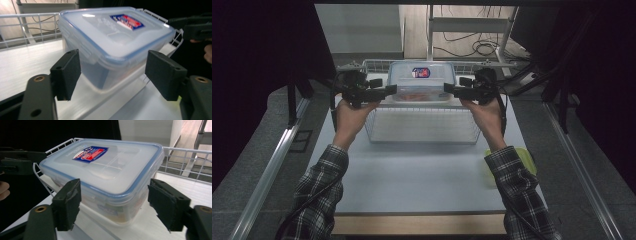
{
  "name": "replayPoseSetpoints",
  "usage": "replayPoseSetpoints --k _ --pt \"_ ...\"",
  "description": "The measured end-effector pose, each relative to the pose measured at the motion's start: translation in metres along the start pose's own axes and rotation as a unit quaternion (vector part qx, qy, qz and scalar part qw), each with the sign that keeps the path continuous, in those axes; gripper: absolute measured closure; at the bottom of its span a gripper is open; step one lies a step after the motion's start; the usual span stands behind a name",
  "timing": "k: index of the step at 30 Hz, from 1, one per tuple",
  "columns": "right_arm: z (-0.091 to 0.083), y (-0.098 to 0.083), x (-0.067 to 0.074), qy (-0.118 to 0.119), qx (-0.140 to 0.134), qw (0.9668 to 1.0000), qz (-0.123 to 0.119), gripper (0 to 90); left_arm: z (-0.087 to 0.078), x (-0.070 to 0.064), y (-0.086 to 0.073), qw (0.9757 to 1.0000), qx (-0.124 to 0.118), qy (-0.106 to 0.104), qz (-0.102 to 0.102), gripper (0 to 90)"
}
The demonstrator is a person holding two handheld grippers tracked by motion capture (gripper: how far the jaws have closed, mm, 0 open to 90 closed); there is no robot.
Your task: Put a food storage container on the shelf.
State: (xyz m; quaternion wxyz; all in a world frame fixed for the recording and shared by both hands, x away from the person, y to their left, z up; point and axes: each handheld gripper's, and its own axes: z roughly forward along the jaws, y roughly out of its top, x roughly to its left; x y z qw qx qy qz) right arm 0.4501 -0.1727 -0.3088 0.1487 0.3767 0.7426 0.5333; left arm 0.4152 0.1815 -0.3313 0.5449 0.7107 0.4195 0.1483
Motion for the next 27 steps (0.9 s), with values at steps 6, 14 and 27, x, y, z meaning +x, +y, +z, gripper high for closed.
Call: replayPoseSetpoints --k 6,14,27 --pt "-0.003 -0.009 0.007 0.003 0.003 0.9998 -0.020 19.7 -0.007 -0.008 -0.012 0.9998 0.009 -0.007 0.018 25.3" --pt "-0.010 -0.023 0.014 0.012 0.005 0.9993 -0.034 14.0 -0.015 -0.019 -0.031 0.9992 0.022 -0.016 0.029 21.1" --pt "-0.021 -0.053 0.037 0.023 0.016 0.9963 -0.081 9.3 -0.023 -0.041 -0.069 0.9961 0.057 -0.026 0.062 19.3"
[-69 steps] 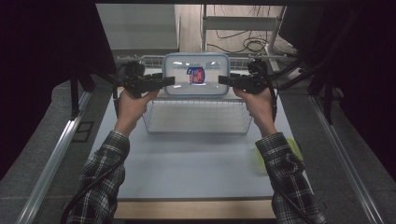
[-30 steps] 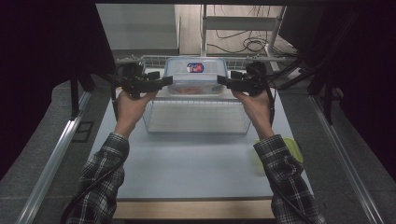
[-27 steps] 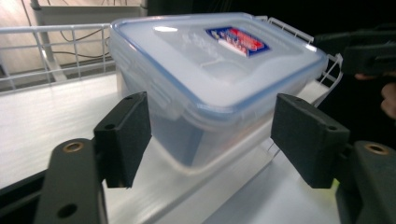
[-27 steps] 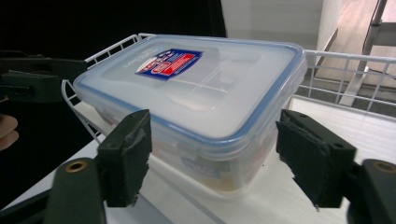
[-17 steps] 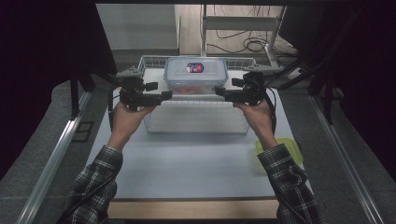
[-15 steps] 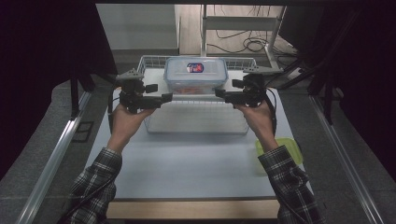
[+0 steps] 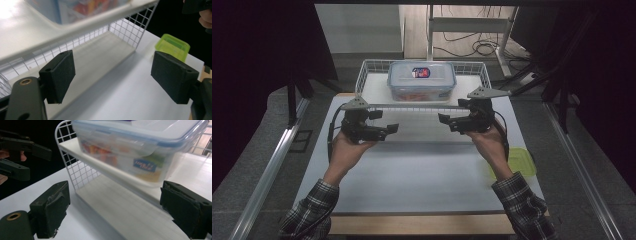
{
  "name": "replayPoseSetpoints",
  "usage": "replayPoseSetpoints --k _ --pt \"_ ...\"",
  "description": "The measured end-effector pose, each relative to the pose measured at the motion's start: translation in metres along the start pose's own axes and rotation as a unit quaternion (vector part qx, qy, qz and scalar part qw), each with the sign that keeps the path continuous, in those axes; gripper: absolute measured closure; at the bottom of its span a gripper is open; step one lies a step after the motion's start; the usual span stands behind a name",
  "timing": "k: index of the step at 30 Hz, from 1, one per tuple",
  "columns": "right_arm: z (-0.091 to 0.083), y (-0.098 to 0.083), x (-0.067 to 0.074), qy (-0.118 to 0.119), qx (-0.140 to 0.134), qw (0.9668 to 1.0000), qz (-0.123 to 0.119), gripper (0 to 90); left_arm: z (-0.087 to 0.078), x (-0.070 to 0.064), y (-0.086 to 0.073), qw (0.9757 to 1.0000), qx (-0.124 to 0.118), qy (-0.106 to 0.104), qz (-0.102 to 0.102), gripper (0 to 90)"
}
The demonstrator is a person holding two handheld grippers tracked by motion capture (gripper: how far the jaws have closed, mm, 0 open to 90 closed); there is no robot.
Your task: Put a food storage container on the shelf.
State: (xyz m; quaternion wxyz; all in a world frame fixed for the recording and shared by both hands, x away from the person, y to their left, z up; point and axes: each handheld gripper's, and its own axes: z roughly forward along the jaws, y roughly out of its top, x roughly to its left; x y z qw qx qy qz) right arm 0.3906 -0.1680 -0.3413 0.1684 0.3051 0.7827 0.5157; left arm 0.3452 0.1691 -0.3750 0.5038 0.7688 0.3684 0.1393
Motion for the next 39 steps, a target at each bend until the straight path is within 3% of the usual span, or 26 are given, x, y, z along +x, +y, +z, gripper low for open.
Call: replayPoseSetpoints --k 14,26,30,36,39 --pt "-0.010 -0.042 0.016 0.013 0.020 0.9995 -0.021 7.6 0.000 -0.023 -0.041 0.9998 0.007 -0.017 0.004 15.7" --pt "-0.022 -0.074 0.016 0.010 0.026 0.9994 -0.019 5.9 0.004 -0.038 -0.074 0.9995 0.026 -0.016 0.008 15.2" --pt "-0.024 -0.085 0.014 0.013 0.032 0.9994 0.000 4.8 0.006 -0.040 -0.084 0.9995 0.027 -0.014 0.008 14.5" --pt "-0.026 -0.099 0.015 0.012 0.033 0.9994 -0.004 4.3 0.006 -0.042 -0.098 0.9995 0.026 -0.020 -0.001 13.8" --pt "-0.026 -0.106 0.016 0.007 0.042 0.9991 -0.005 4.3 0.005 -0.044 -0.104 0.9992 0.028 -0.028 0.004 13.2"
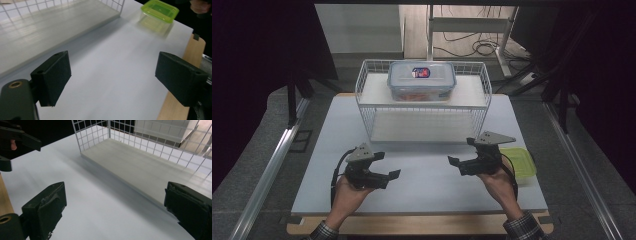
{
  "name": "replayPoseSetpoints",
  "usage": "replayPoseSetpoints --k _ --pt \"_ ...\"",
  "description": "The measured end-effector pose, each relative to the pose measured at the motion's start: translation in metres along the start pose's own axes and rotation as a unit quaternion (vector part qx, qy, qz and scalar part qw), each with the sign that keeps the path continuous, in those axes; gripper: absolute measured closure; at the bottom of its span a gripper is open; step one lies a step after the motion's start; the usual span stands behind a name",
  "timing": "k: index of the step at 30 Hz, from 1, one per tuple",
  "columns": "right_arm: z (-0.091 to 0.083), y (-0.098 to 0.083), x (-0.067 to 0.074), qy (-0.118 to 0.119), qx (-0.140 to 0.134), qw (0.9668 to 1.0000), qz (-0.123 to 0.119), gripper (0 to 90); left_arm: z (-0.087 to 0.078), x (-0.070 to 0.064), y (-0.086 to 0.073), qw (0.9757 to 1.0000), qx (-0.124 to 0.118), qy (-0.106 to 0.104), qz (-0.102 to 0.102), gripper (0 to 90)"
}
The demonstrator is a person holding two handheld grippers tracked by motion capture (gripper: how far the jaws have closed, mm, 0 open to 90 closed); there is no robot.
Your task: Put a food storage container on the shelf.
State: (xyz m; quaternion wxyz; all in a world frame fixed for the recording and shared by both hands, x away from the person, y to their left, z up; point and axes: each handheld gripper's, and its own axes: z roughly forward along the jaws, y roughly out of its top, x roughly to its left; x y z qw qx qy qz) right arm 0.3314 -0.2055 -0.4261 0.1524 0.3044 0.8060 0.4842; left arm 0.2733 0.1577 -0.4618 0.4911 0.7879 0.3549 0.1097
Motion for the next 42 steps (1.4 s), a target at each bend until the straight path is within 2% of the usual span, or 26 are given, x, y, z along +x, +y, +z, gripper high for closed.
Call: replayPoseSetpoints --k 7,12,16,25,28,32,38,42 --pt "0.000 -0.015 0.003 0.001 0.016 0.9998 0.015 4.5 0.000 -0.003 -0.021 0.9999 0.007 -0.009 0.008 8.3" --pt "-0.004 -0.024 0.008 -0.003 0.019 0.9997 0.014 4.6 -0.002 -0.005 -0.032 0.9997 0.013 0.012 0.019 7.1" --pt "-0.006 -0.032 0.013 -0.009 0.020 0.9997 0.012 4.7 -0.005 -0.008 -0.040 0.9988 0.012 0.032 0.037 6.5" --pt "-0.009 -0.047 0.021 -0.024 0.027 0.9993 -0.003 4.7 -0.012 -0.015 -0.053 0.9972 0.010 0.052 0.052 5.8" --pt "-0.009 -0.051 0.023 -0.022 0.033 0.9992 -0.001 4.7 -0.012 -0.014 -0.058 0.9971 0.017 0.053 0.053 5.8" --pt "-0.010 -0.056 0.025 -0.025 0.039 0.9989 -0.005 4.6 -0.013 -0.013 -0.063 0.9958 0.029 0.064 0.058 5.9" --pt "-0.007 -0.063 0.026 -0.032 0.055 0.9979 -0.011 4.5 -0.014 -0.011 -0.065 0.9959 0.031 0.067 0.052 6.0" --pt "-0.005 -0.065 0.023 -0.045 0.070 0.9965 -0.009 2.9 -0.013 -0.010 -0.066 0.9958 0.033 0.069 0.050 6.0"
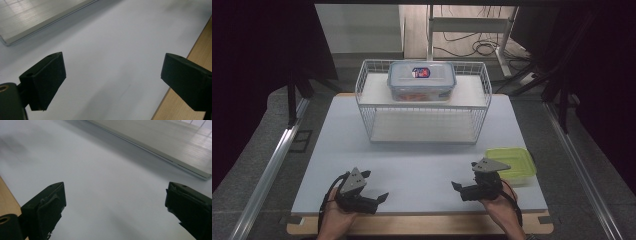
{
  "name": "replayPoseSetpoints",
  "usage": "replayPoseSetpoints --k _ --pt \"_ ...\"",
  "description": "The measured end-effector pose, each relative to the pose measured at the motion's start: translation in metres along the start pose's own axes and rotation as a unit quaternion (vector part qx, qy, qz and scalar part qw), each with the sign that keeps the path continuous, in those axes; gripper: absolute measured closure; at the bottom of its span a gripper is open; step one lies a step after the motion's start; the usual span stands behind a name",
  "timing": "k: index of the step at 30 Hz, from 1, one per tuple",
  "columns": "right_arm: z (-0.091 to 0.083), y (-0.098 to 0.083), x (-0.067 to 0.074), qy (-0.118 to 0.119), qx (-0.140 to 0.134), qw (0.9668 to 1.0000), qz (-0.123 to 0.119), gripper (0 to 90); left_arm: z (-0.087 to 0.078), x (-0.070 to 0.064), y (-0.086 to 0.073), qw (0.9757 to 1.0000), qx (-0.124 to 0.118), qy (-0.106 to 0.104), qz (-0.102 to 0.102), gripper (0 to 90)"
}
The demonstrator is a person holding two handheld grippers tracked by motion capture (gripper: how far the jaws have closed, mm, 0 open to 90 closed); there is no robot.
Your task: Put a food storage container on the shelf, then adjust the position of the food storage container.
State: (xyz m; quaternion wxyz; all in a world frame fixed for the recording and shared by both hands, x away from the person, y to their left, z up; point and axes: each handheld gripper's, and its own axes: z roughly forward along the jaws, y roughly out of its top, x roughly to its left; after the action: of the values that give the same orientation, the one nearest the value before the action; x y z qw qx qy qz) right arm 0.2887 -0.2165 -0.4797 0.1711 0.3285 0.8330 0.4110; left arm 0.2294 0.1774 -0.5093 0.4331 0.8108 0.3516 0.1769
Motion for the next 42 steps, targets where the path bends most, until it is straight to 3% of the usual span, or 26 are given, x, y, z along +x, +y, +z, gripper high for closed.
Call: replayPoseSetpoints --k 8,15,18,25,35,38,42 --pt "-0.003 0.001 -0.009 -0.018 0.006 0.9995 0.027 1.8 0.000 0.004 -0.002 0.9999 -0.002 -0.005 -0.015 6.2" --pt "-0.013 0.002 -0.030 -0.014 0.039 0.9958 0.082 4.9 0.003 0.004 -0.002 0.9998 0.004 -0.009 -0.015 6.2" --pt "-0.019 0.000 -0.041 -0.030 0.033 0.9949 0.091 10.7 0.003 0.005 -0.003 0.9998 0.004 -0.009 -0.016 6.3" --pt "-0.038 -0.005 -0.065 -0.097 0.027 0.9915 0.083 33.7 0.004 0.005 -0.003 0.9998 0.006 -0.011 -0.015 6.3" --pt "-0.057 -0.018 -0.099 -0.131 0.035 0.9853 0.104 60.6 0.005 0.005 -0.004 0.9998 0.009 -0.013 -0.016 6.3" --pt "-0.062 -0.022 -0.107 -0.143 0.038 0.9829 0.110 68.1 0.005 0.005 -0.004 0.9997 0.009 -0.013 -0.017 6.3" --pt "-0.069 -0.027 -0.118 -0.172 0.034 0.9770 0.121 78.0 0.006 0.006 -0.004 0.9996 0.011 -0.015 -0.019 6.3"
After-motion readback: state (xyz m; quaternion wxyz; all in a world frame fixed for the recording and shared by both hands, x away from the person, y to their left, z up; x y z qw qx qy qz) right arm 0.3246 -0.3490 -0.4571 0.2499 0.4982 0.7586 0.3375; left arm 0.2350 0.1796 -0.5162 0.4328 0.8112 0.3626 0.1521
